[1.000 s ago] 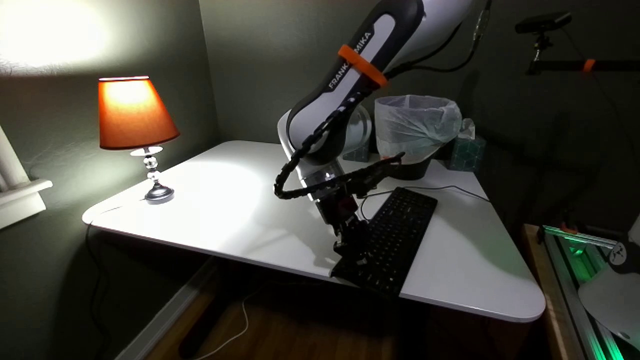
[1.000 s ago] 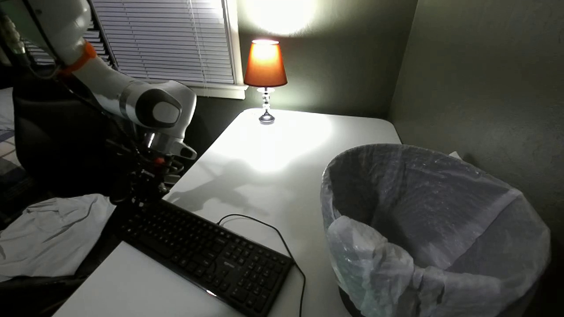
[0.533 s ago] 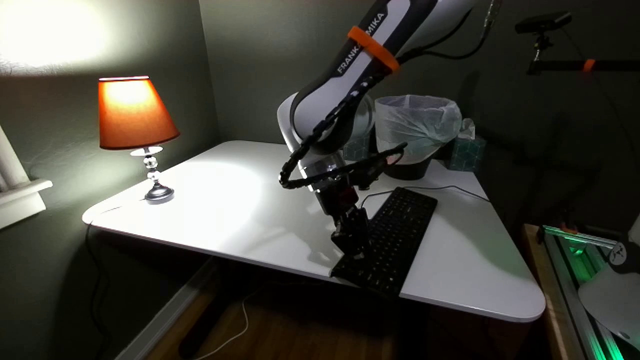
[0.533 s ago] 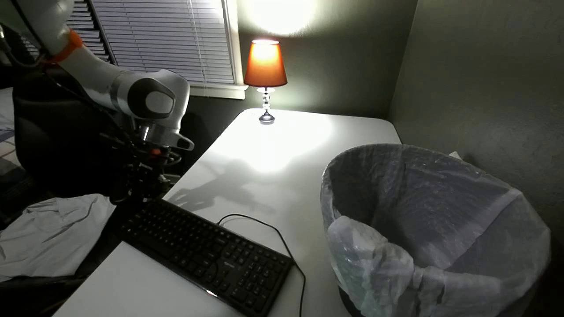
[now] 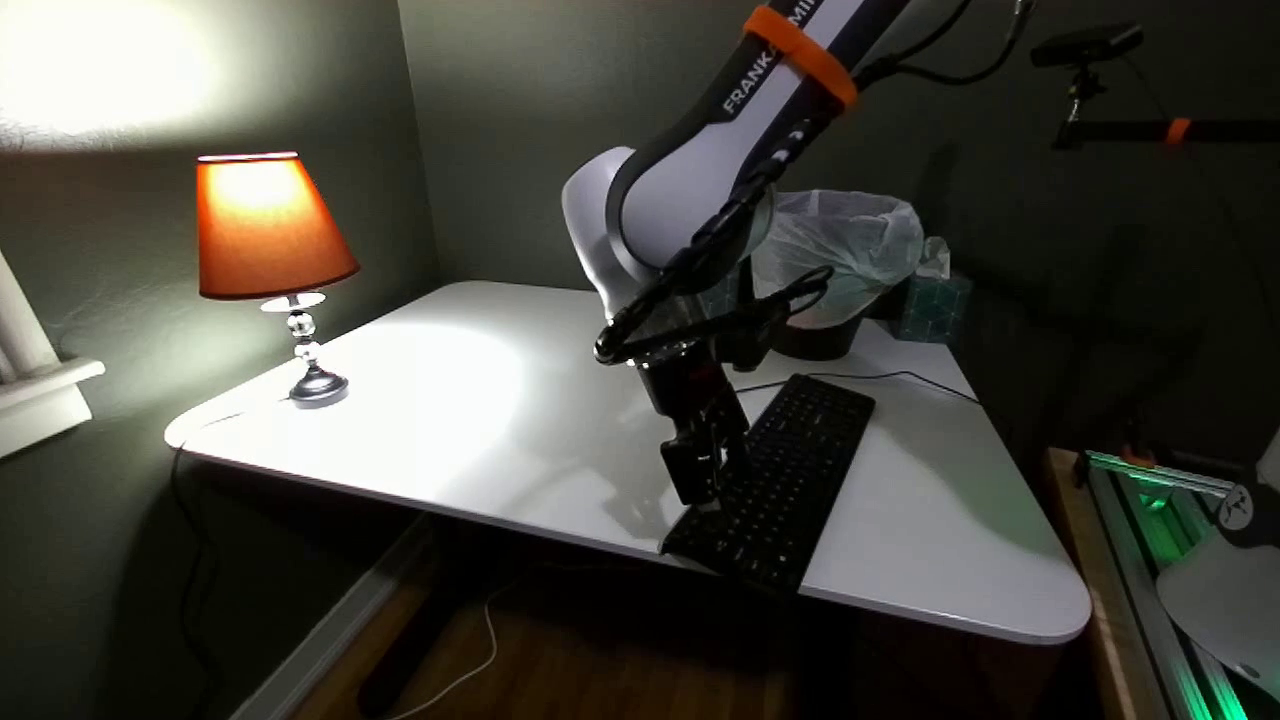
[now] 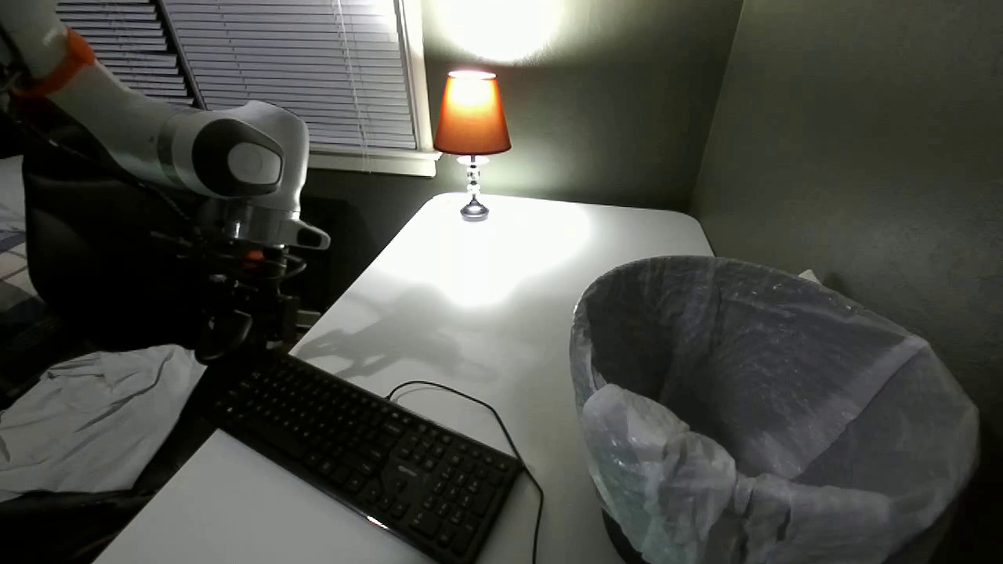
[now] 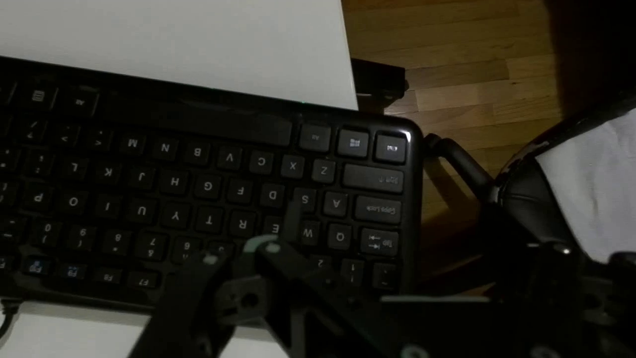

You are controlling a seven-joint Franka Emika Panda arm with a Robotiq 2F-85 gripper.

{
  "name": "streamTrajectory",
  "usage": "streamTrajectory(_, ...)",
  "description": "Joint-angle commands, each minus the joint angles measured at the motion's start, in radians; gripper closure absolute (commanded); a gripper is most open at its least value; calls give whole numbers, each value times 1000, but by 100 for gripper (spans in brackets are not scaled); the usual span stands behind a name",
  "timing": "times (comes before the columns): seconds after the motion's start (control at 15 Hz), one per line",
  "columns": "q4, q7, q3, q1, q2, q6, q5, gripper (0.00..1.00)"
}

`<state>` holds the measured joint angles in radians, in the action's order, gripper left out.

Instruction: Press a button on the left side of the keyboard

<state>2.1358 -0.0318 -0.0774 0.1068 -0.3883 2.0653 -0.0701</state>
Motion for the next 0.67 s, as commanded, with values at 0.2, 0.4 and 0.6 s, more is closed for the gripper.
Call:
streamTrajectory(0.2,97,-77,1,29,106,71,66,0)
streamTrajectory(0.4,111,-98,-1,32,133,69,87,0)
streamTrajectory(0.6,59,-65,-4,17,94,32,62,0)
